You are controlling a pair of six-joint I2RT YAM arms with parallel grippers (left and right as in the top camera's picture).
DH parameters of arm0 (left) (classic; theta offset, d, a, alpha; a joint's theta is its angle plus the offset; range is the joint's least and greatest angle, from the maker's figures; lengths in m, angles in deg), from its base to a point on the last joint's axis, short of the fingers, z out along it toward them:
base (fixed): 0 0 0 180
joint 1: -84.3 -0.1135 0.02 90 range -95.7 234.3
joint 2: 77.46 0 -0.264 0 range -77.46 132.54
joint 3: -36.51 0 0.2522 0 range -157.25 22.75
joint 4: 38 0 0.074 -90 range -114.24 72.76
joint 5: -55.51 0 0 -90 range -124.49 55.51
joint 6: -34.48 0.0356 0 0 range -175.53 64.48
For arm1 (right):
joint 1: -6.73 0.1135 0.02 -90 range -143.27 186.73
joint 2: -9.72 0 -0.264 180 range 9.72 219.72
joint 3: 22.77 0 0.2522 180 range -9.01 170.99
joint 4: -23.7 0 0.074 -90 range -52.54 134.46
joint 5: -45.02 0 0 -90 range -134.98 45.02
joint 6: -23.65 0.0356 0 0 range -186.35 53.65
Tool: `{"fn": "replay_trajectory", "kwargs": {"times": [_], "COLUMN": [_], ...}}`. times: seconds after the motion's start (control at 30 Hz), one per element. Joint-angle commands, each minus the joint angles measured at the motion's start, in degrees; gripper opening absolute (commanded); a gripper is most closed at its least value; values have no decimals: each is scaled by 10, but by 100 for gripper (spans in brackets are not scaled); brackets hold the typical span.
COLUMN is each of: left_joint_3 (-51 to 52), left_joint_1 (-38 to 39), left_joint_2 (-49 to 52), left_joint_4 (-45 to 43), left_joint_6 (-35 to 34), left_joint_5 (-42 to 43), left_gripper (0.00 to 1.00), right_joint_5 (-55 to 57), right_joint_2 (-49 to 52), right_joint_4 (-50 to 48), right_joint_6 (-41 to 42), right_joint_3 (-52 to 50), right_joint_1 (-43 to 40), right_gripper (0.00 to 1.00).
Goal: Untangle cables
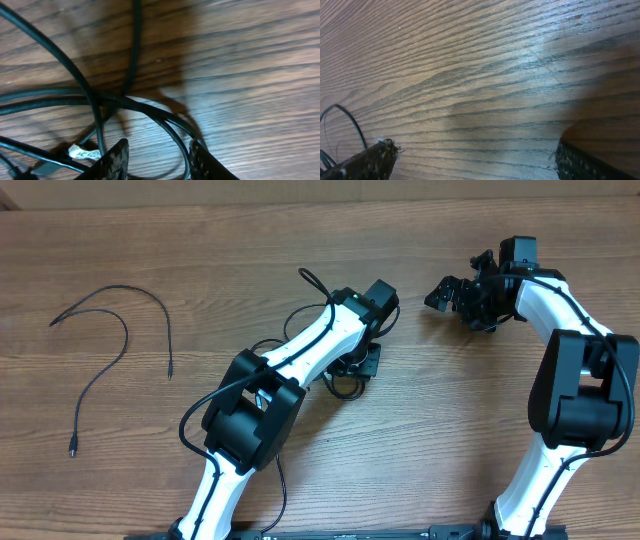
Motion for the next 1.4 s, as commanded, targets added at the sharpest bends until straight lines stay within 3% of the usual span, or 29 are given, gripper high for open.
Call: {"fn": "replay_trajectory", "kwargs": {"times": [0.0, 0.17, 0.53, 0.7, 0.83, 1.0, 1.07, 1.17, 1.37], "left_joint_3": [17, 19, 19, 19, 19, 19, 19, 19, 17], "left_joint_1": [3, 3, 4, 4, 4, 5, 5, 5, 3], "left_joint_2": [-1, -1, -1, -1, -1, -1, -1, -1, -8], "left_joint_4": [3, 5, 19, 34, 36, 28, 28, 28, 18], "left_joint_6": [-6, -6, -6, -5, -5, -6, -6, -5, 69], "left_joint_5": [-33, -27, -22, -6, 8, 8, 8, 8, 85], "left_gripper": [39, 30, 31, 48, 50, 37, 27, 4, 4], "right_joint_5": [2, 2, 2, 2, 2, 2, 2, 2, 2], "right_joint_2": [9, 9, 9, 9, 9, 9, 9, 9, 9], "right_joint_4": [-4, -4, -4, -4, -4, -4, -4, -4, -4], "right_joint_6": [-5, -5, -5, -5, -5, -5, -5, -5, -5], "right_joint_3": [-6, -6, -6, -6, -6, -6, -6, -6, -6], "right_joint_1": [3, 3, 2, 2, 2, 2, 2, 2, 2], "right_gripper": [100, 100, 100, 100, 100, 100, 100, 100, 100]}}
